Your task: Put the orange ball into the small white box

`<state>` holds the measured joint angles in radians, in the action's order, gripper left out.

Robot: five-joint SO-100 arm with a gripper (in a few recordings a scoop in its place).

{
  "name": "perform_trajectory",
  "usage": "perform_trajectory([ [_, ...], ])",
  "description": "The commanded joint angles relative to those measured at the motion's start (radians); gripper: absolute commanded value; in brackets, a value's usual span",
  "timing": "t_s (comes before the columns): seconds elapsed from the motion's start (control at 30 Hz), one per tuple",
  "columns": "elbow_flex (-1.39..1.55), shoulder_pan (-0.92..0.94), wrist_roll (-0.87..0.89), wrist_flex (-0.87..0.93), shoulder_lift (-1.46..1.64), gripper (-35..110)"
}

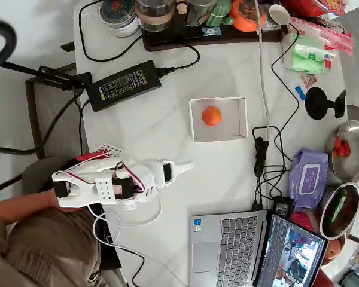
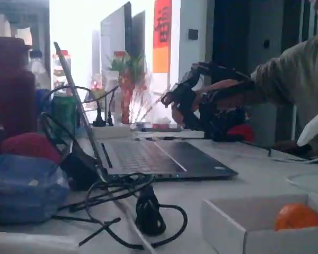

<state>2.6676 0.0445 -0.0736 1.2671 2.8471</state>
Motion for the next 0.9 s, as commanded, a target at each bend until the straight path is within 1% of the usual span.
perform_trajectory([
  [0.0,0.017,-0.003,-0.009,0.002,0.008,32],
  [0.17,0.051,-0.003,-0.011,-0.008,0.021,32],
  [0.27,0.13,-0.003,-0.009,-0.087,0.021,32],
  [0.37,0.187,-0.003,-0.008,-0.121,0.021,32],
  [0.77,0.183,0.014,-0.008,-0.124,0.021,32],
  [0.87,0.183,0.014,-0.008,-0.124,0.021,26],
])
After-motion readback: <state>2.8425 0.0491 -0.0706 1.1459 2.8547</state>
